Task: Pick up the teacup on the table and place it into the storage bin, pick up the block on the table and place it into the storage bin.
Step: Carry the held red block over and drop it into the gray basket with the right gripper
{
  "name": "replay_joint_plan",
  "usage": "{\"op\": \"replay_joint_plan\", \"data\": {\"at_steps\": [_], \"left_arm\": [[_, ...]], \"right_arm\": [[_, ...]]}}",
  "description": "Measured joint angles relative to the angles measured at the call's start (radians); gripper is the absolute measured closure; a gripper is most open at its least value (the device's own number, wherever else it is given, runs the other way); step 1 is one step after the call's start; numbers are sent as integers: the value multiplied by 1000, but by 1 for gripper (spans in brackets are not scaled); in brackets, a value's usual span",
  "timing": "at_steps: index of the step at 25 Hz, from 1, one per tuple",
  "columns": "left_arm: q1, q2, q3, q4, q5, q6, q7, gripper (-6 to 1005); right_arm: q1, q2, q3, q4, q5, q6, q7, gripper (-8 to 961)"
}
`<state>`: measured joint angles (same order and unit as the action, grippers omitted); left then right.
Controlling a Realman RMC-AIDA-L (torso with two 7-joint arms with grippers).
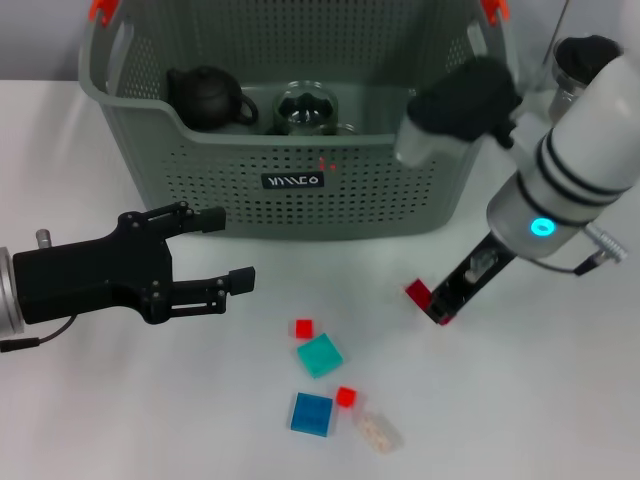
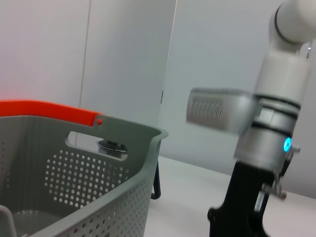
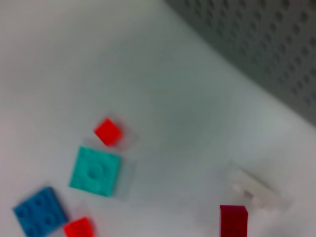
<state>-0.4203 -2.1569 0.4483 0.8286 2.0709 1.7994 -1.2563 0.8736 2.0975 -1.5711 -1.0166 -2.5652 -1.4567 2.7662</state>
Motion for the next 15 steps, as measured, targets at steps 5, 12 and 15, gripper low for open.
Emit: {"op": "replay_joint_plan", "data": {"at_steps": [5, 12, 15], "left_arm": [[0, 0, -14, -1, 0, 2, 0, 139], [0, 2, -28, -2, 0, 9, 0, 139], [-4, 2, -28, -2, 0, 9, 0, 139]], "right_arm": [[-33, 3, 80, -215, 17, -125, -10, 749], [18, 1, 294, -454, 146, -234, -72, 747], [74, 1, 377, -436, 145, -166, -129, 746]]}}
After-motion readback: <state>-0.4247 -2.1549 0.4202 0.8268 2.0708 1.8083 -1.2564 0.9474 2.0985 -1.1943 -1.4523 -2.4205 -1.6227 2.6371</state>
